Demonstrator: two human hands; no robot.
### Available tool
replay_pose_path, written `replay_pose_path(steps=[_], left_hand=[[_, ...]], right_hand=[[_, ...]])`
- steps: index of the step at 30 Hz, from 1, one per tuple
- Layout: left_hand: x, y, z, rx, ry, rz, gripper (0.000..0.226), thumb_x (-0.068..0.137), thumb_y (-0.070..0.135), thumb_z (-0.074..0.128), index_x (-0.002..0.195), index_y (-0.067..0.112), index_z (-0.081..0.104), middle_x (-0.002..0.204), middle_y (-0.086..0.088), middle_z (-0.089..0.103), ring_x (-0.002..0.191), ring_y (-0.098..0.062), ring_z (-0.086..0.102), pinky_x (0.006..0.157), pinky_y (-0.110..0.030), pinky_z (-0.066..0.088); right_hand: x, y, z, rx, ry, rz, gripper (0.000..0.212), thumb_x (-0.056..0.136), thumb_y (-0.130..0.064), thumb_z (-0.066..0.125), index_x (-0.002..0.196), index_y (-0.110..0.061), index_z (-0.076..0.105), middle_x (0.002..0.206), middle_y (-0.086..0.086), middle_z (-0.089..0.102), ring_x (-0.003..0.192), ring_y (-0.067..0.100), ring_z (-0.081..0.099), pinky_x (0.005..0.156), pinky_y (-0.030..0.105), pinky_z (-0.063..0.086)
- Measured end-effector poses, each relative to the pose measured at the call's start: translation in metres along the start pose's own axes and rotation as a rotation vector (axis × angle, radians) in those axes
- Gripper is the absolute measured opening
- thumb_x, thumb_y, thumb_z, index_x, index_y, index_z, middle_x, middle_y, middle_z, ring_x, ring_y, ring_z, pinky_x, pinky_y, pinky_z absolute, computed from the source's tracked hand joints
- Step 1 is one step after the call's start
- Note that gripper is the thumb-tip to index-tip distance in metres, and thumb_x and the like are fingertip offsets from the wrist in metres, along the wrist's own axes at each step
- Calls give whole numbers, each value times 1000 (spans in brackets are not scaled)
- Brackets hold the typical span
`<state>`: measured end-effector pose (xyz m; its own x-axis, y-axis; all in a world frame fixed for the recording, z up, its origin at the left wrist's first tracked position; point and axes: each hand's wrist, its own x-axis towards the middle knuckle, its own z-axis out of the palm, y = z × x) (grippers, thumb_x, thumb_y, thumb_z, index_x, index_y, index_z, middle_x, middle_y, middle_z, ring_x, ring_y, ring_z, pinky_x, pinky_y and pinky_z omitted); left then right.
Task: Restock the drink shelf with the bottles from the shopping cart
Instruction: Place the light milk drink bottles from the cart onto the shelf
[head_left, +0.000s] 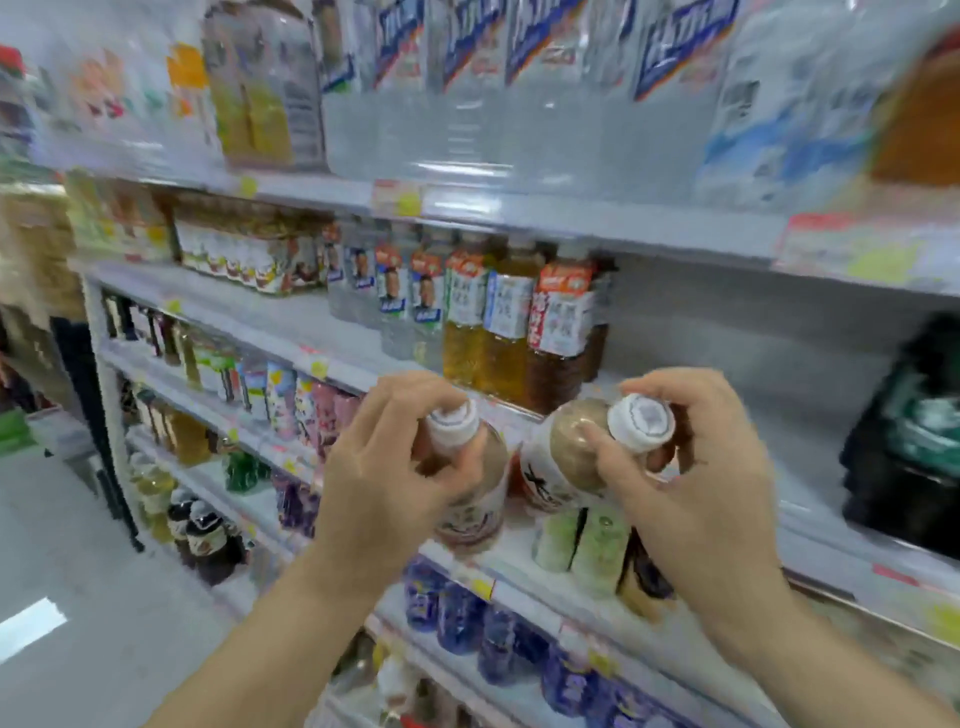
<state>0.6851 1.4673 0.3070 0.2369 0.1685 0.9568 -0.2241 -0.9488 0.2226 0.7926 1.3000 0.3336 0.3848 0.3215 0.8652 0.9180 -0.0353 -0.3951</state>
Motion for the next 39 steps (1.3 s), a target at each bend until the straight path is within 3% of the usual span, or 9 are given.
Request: replay_pose_path(steps=[7, 13, 17, 22, 26, 29, 31, 36, 39], left_hand=[[44, 39, 72, -178, 105, 236, 24, 79, 11, 61, 101, 11, 49, 99, -3, 46, 92, -2, 43, 86, -7, 37], [59, 43, 128, -253, 65, 318, 24, 80, 12, 61, 101, 11, 50, 102, -1, 46, 92, -7, 48, 88, -6, 37], [65, 38, 149, -263, 71, 319, 25, 79, 14, 60, 101, 12, 50, 102, 1, 45, 91, -6, 47, 86, -5, 39], [75, 29, 166, -326, -4, 125, 25, 75, 17, 57, 99, 18, 50, 96, -1, 48, 86, 4, 44, 83, -2, 35], [71, 24, 178, -381, -54, -88, 20, 78, 22, 62, 94, 28, 52, 92, 11, 49, 86, 5, 49, 76, -6, 37], [77, 25, 189, -416, -82, -343, 39, 82, 18, 70, 94, 45, 45, 95, 21, 51, 89, 4, 52, 77, -10, 42], [85, 26, 197, -468, -134, -464, 36, 82, 25, 69, 97, 47, 45, 98, 22, 55, 93, 3, 54, 79, -14, 44], [105, 27, 221, -660, -235, -598, 27, 86, 22, 66, 110, 27, 57, 102, 15, 65, 97, 2, 60, 84, -19, 46], [112, 21, 234, -594, -283, -597, 26, 87, 24, 64, 112, 19, 58, 98, 9, 66, 88, -1, 61, 72, -11, 42]], right_hand=[[11, 21, -73, -213, 193, -138, 24, 81, -20, 62, 102, -16, 52, 97, -13, 43, 95, -8, 45, 84, 8, 35], [13, 58, -91, -343, 232, -48, 29, 76, -9, 66, 101, -15, 53, 97, -6, 46, 95, -9, 45, 85, 5, 34], [16, 74, -90, -359, 238, 11, 28, 76, -12, 64, 101, -17, 54, 97, -7, 47, 97, -11, 45, 83, 2, 33], [32, 89, -81, -292, 290, 103, 28, 79, -16, 66, 106, -20, 57, 100, -13, 51, 96, -10, 49, 81, 2, 35], [43, 98, -69, -223, 380, 236, 41, 79, -13, 72, 112, -28, 53, 98, -12, 55, 92, -5, 53, 78, 4, 38], [55, 112, -62, -212, 395, 414, 42, 81, -25, 70, 120, -20, 55, 101, 0, 56, 94, 13, 54, 83, 24, 42], [61, 124, -59, -184, 357, 487, 42, 82, -31, 67, 120, -18, 55, 106, 2, 60, 103, 17, 56, 88, 33, 45], [55, 142, -50, -109, 194, 544, 64, 76, -28, 75, 132, -24, 45, 119, -8, 55, 119, 12, 49, 100, 30, 40], [37, 152, -49, -66, 81, 571, 92, 60, -28, 83, 137, -36, 34, 130, -12, 50, 122, 6, 46, 102, 34, 42]])
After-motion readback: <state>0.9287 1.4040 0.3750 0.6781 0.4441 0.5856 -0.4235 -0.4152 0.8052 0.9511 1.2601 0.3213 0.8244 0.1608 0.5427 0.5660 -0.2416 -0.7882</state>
